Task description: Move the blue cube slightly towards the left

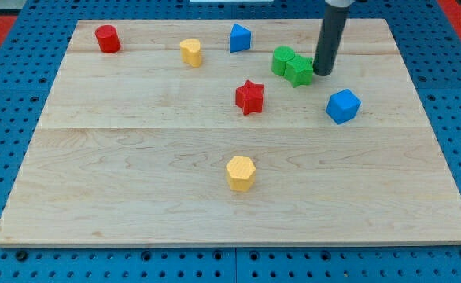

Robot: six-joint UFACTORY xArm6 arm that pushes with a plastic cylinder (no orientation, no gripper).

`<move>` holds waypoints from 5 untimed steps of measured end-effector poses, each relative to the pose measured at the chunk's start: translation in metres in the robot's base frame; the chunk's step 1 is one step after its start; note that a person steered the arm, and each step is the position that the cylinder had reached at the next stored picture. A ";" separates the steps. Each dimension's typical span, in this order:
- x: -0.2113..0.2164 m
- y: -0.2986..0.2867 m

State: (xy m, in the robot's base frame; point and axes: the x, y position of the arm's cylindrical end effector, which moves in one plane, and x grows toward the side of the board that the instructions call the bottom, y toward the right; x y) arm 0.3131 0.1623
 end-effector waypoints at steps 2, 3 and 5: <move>0.045 0.059; 0.079 0.065; 0.126 0.004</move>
State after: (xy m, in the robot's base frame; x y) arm 0.4395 0.1658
